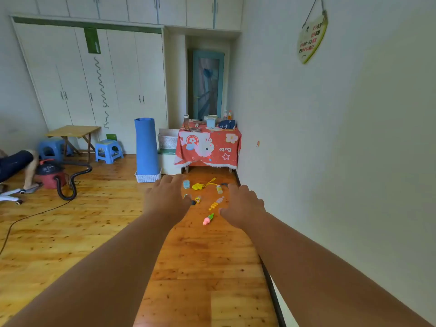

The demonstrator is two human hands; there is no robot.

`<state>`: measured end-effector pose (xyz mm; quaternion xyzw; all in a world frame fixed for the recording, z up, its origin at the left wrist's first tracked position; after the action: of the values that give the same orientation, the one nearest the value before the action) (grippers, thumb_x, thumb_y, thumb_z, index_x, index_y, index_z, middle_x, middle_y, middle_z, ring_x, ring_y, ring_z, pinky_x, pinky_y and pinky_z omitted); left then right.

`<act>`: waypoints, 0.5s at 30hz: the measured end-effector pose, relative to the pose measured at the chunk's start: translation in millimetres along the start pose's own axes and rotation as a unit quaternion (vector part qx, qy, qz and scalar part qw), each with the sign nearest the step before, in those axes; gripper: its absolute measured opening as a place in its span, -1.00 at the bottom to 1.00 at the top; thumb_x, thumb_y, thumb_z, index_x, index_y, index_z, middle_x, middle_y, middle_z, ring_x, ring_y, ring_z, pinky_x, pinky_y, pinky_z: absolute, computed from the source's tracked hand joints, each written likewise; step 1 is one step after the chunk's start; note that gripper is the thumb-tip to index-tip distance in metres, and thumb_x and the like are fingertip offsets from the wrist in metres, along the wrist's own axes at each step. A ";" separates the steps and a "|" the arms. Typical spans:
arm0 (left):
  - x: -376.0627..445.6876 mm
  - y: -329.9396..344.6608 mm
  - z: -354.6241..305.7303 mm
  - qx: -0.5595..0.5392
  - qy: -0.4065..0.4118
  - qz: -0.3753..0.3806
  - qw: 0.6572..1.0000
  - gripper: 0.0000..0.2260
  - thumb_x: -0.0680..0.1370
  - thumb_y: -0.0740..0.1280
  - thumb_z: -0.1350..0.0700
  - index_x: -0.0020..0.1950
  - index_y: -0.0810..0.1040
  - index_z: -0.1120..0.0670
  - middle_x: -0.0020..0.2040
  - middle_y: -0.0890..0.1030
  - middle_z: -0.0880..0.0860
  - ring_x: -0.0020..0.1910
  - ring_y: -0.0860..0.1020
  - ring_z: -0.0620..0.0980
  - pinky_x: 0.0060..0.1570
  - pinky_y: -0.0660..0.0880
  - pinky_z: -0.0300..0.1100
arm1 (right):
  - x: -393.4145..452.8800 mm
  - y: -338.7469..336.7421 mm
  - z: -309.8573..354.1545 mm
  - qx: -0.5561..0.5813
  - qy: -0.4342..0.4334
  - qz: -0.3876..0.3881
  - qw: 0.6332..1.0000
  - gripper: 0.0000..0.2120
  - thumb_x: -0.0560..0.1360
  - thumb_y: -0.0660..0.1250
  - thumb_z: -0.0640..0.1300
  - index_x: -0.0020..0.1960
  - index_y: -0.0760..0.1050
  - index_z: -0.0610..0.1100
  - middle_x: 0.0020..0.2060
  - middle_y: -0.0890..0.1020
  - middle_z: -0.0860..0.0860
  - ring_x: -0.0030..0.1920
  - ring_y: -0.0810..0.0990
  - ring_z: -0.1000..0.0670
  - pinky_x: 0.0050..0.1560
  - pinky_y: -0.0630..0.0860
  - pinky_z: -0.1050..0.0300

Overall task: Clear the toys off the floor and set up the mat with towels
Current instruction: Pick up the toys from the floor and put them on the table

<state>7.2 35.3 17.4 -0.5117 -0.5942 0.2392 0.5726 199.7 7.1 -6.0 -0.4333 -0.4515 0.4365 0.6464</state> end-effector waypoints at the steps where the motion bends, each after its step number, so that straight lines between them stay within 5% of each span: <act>1: 2.2 1.4 -2.6 -0.004 0.002 0.000 1.000 -0.50 0.52 0.29 -0.12 0.43 0.30 -0.05 0.30 0.50 0.06 0.28 0.45 0.11 0.19 0.44 0.06 | 1.8 -1.3 -3.4 -0.002 0.001 0.005 1.000 -0.35 0.41 0.38 0.18 0.40 0.21 0.05 0.34 0.40 -0.08 0.28 0.45 -0.15 0.06 0.48 -0.08; 5: 15.5 11.9 -10.1 -0.046 0.006 -0.035 0.998 -0.63 0.54 0.28 -0.09 0.32 0.41 -0.02 0.14 0.57 0.03 0.12 0.52 0.07 0.05 0.50 0.00 | 18.7 1.8 -17.7 0.012 -0.004 -0.019 1.000 -0.40 0.41 0.40 0.16 0.36 0.27 0.03 0.25 0.46 -0.07 0.22 0.49 -0.13 0.01 0.50 -0.02; 8: 19.3 25.1 -8.3 -0.077 -0.027 -0.048 0.995 -0.90 0.55 0.23 -0.05 -0.12 0.44 -0.06 -0.24 0.57 -0.03 -0.30 0.49 -0.05 -0.40 0.36 -0.16 | 25.6 7.2 -23.8 0.076 -0.027 -0.103 0.991 -0.77 0.45 0.38 0.05 0.00 0.37 0.03 -0.17 0.50 0.06 -0.17 0.56 0.02 -0.35 0.38 0.22; 10: 21.4 43.3 -3.3 -0.062 -0.029 -0.033 0.997 -0.74 0.54 0.21 -0.06 -0.31 0.31 -0.02 -0.39 0.49 -0.02 -0.41 0.43 -0.01 -0.48 0.24 -0.19 | 31.0 19.1 -26.9 0.078 -0.021 -0.132 0.988 -0.77 0.50 0.33 0.00 -0.19 0.27 0.07 -0.37 0.43 0.12 -0.39 0.45 0.10 -0.49 0.22 0.27; 15: 59.8 103.0 29.0 -0.080 -0.042 0.017 0.996 -0.67 0.53 0.23 -0.02 -0.39 0.27 0.05 -0.46 0.43 -0.01 -0.48 0.37 -0.03 -0.50 0.16 -0.20 | 86.8 67.9 -19.2 0.077 -0.030 -0.106 0.991 -0.66 0.54 0.25 -0.11 -0.35 0.20 0.04 -0.48 0.39 0.08 -0.48 0.36 0.10 -0.51 0.19 0.20</act>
<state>25.6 134.1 -52.8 -0.5554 -0.6259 0.2218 0.5006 224.7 103.5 -57.1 -0.3193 -0.4790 0.4117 0.7065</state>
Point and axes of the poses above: each hand's wrist, its own x-axis towards the middle knuckle, its own y-axis out of the palm, z = x × y, the point moved 4 cm from there along x, towards the middle knuckle
